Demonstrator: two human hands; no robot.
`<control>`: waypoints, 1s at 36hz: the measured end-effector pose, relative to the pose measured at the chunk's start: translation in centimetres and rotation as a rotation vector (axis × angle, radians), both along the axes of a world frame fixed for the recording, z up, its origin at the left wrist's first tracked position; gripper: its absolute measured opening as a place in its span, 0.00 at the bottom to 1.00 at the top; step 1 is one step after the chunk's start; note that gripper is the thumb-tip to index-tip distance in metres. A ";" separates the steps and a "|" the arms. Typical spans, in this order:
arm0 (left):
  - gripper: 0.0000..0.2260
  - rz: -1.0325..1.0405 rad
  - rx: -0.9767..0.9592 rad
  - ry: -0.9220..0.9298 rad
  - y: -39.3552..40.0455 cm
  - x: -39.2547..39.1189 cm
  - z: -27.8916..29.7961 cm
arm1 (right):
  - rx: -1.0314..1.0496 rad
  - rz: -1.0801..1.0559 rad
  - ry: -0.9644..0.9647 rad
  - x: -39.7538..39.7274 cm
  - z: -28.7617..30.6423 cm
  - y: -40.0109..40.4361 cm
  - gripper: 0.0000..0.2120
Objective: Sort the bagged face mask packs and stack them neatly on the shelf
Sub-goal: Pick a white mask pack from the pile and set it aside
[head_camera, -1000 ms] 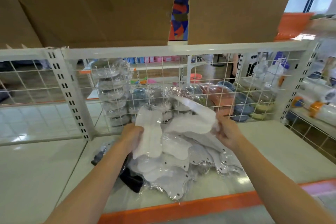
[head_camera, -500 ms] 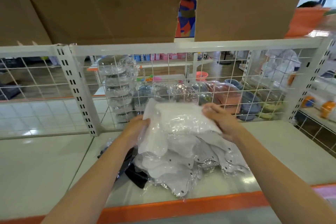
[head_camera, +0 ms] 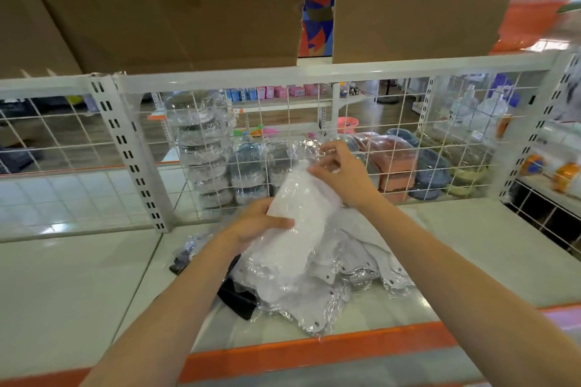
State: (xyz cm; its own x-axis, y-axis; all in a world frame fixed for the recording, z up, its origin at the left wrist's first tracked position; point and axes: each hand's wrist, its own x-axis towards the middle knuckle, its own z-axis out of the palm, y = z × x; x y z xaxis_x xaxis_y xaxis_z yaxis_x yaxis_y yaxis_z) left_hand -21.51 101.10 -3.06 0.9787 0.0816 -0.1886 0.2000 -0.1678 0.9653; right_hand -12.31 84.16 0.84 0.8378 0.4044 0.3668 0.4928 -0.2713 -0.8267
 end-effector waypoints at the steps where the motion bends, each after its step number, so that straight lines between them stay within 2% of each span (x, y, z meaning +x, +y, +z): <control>1: 0.15 0.065 -0.039 -0.028 0.3 0.0 -0.1 | 0.051 -0.039 0.047 0.0 -0.2 -0.1 0.19; 4: 0.15 0.226 -0.179 -0.100 1.0 -0.3 0.1 | 0.082 -0.134 0.226 0.5 -1.4 -0.4 0.20; 6: 0.14 0.338 -0.264 -0.127 1.2 -0.5 0.6 | -0.039 -0.156 0.306 0.9 -2.8 -0.7 0.18; 8: 0.14 0.454 -0.324 -0.141 1.6 -0.5 0.8 | -0.223 -0.134 0.306 1.1 -4.1 -1.0 0.10; 10: 0.16 0.555 -0.358 -0.123 2.3 -0.5 0.6 | -0.405 -0.095 0.303 1.4 -5.5 -1.3 0.08; 12: 0.18 0.633 -0.395 -0.102 3.2 -0.4 0.1 | -0.595 -0.051 0.281 1.2 -7.0 -1.5 0.15; 14: 0.19 0.691 -0.409 -0.059 4.0 -0.4 -0.2 | -0.701 -0.007 0.264 0.9 -8.5 -1.3 0.24; 17: 0.18 0.686 -0.383 -0.001 4.5 -0.5 -0.8 | -0.733 0.014 0.297 0.4 -10.6 -0.8 0.35; 20: 0.17 0.651 -0.346 0.054 4.8 -0.8 -1.1 | -0.803 0.002 0.275 0.0 -11.4 -0.5 0.40; 24: 0.17 0.616 -0.308 0.060 5.0 -0.9 -1.2 | -0.762 0.009 0.217 0.5 -10.7 -0.6 0.23; 26: 0.16 0.607 -0.310 0.051 5.0 -0.8 -1.2 | -0.734 -0.008 0.268 0.8 -10.3 -1.0 0.23; 28: 0.17 0.584 -0.315 0.048 4.9 -0.9 -1.1 | -0.686 -0.011 0.377 0.9 -10.1 -1.5 0.30; 31: 0.17 0.540 -0.319 0.063 4.7 -0.8 -1.2 | -0.588 -0.030 0.603 1.0 -9.8 -2.6 0.47; 33: 0.16 0.514 -0.317 0.067 4.5 -0.7 -1.2 | -0.643 -0.017 0.650 0.9 -9.6 -3.1 0.56; 34: 0.15 0.503 -0.315 0.068 4.3 -0.6 -1.2 | -0.690 0.001 0.655 0.8 -9.5 -3.3 0.56; 35: 0.15 0.497 -0.318 0.065 4.1 -0.5 -1.2 | -0.735 0.022 0.662 0.6 -9.4 -3.4 0.52; 36: 0.15 0.493 -0.321 0.061 4.0 -0.4 -1.2 | -0.771 0.043 0.650 0.4 -9.5 -3.5 0.44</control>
